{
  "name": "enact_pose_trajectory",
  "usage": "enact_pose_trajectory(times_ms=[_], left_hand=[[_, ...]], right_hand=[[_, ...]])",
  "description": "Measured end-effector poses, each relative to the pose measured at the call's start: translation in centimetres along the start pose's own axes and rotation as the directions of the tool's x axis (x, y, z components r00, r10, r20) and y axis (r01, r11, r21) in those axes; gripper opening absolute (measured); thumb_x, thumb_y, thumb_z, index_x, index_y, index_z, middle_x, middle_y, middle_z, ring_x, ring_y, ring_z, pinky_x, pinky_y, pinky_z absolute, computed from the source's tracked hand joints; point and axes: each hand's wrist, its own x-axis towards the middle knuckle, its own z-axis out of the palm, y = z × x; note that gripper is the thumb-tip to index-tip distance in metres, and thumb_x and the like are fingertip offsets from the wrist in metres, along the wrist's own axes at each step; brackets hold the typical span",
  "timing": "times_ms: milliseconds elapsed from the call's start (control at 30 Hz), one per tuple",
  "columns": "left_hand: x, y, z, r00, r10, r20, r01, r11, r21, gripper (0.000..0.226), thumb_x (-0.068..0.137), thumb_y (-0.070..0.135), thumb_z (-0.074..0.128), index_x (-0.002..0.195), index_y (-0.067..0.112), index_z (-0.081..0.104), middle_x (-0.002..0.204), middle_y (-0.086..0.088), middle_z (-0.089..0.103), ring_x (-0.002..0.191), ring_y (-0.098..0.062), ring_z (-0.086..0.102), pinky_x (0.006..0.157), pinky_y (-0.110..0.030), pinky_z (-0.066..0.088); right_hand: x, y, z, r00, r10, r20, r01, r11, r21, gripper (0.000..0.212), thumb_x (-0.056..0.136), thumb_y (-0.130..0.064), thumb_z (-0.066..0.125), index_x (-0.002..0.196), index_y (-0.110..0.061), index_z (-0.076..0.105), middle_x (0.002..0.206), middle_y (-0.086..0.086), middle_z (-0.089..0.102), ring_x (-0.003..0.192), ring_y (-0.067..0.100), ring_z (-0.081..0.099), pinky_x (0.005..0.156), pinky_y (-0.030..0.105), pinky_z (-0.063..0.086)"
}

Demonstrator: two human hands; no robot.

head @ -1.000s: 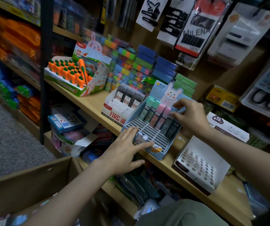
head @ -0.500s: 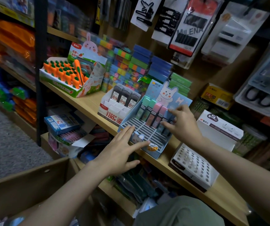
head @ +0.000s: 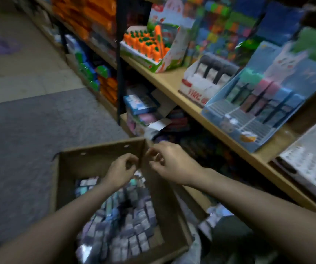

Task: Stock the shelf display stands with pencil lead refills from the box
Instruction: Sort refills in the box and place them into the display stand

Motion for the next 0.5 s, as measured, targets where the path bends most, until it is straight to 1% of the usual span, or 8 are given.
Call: enact_pose_trajectory(times_ms=[33, 100, 167, 200, 233, 300, 367, 500], left_hand=[[-0.8, -2.1, -0.3, 0.989, -0.143, -0.024, 0.142, 0.989, -0.041, 0.014, 0.088, 0.004, 0.062, 0.099, 0.014, 0.065, 0.102, -0.009, 0.069, 0.098, -0.027, 0.065, 0.086, -0.032, 0.050], [-2.4, -6.0, -0.5, 0.937, -0.346, -0.038, 0.343, 0.937, -0.072, 0.013, 0.090, 0.004, 0.059, 0.101, 0.010, 0.063, 0.103, -0.012, 0.068, 0.103, -0.031, 0.064, 0.083, -0.028, 0.045], [-4.2, -9.3, -0.3, 0.883, -0.469, -0.024, 0.469, 0.883, -0.015, 0.016, 0.090, 0.008, 0.059, 0.106, 0.010, 0.063, 0.099, -0.011, 0.068, 0.102, -0.029, 0.064, 0.078, -0.026, 0.044], [-5.1, -10.6, -0.1, 0.861, -0.507, -0.028, 0.507, 0.862, 0.000, 0.013, 0.089, 0.010, 0.059, 0.102, 0.012, 0.062, 0.090, -0.007, 0.069, 0.097, -0.028, 0.066, 0.073, -0.025, 0.045], [-5.8, -11.5, 0.2, 0.843, -0.537, -0.034, 0.537, 0.843, 0.004, 0.012, 0.088, 0.011, 0.060, 0.099, 0.014, 0.062, 0.084, -0.004, 0.069, 0.092, -0.026, 0.068, 0.067, -0.024, 0.046], [-6.7, -12.8, 1.7, 0.822, -0.569, -0.034, 0.570, 0.822, 0.028, 0.019, 0.089, 0.011, 0.060, 0.108, 0.014, 0.063, 0.095, -0.005, 0.070, 0.090, -0.021, 0.066, 0.067, -0.022, 0.045], [-6.9, -13.6, 3.6, 0.823, -0.567, -0.007, 0.566, 0.821, 0.072, 0.030, 0.090, 0.012, 0.060, 0.120, 0.010, 0.061, 0.113, -0.009, 0.066, 0.092, -0.016, 0.060, 0.077, -0.022, 0.045], [-6.0, -14.5, 6.4, 0.849, -0.529, 0.003, 0.527, 0.846, 0.086, 0.034, 0.092, 0.021, 0.063, 0.124, 0.010, 0.060, 0.121, -0.006, 0.062, 0.105, -0.019, 0.059, 0.095, -0.033, 0.049]], right_hand=[[0.8, -0.1, 2.5, 0.997, 0.035, 0.075, -0.037, 0.999, 0.019, 0.028, 0.088, -0.019, 0.062, 0.116, -0.012, 0.066, 0.113, 0.010, 0.062, 0.107, 0.024, 0.058, 0.094, 0.030, 0.042], [1.9, 0.2, 7.5, 0.964, 0.110, 0.242, -0.126, 0.991, 0.051, 0.038, 0.090, -0.019, 0.060, 0.126, -0.008, 0.061, 0.125, 0.016, 0.059, 0.118, 0.029, 0.053, 0.098, 0.026, 0.036], [2.7, 0.8, 12.2, 0.917, 0.167, 0.362, -0.214, 0.972, 0.094, 0.047, 0.090, -0.016, 0.060, 0.135, -0.004, 0.052, 0.139, 0.021, 0.048, 0.130, 0.033, 0.045, 0.103, 0.026, 0.035], [2.9, 1.2, 14.3, 0.894, 0.204, 0.400, -0.262, 0.960, 0.095, 0.052, 0.091, -0.017, 0.059, 0.140, -0.005, 0.046, 0.147, 0.021, 0.039, 0.136, 0.033, 0.037, 0.107, 0.027, 0.034], [3.2, 1.7, 16.1, 0.869, 0.243, 0.430, -0.304, 0.949, 0.080, 0.056, 0.092, -0.020, 0.059, 0.143, -0.007, 0.041, 0.152, 0.021, 0.030, 0.142, 0.033, 0.029, 0.112, 0.029, 0.031], [3.4, 2.9, 19.3, 0.830, 0.310, 0.464, -0.366, 0.930, 0.034, 0.058, 0.095, -0.024, 0.057, 0.147, -0.011, 0.036, 0.156, 0.019, 0.020, 0.146, 0.033, 0.020, 0.116, 0.033, 0.028], [3.5, 4.0, 21.9, 0.795, 0.370, 0.481, -0.410, 0.912, -0.022, 0.061, 0.097, -0.023, 0.054, 0.150, -0.013, 0.028, 0.160, 0.014, 0.008, 0.147, 0.034, 0.015, 0.118, 0.038, 0.026], [3.8, 5.6, 25.3, 0.756, 0.429, 0.494, -0.443, 0.891, -0.095, 0.070, 0.097, -0.021, 0.053, 0.155, -0.019, 0.015, 0.163, 0.007, -0.004, 0.149, 0.034, 0.005, 0.118, 0.043, 0.020]])
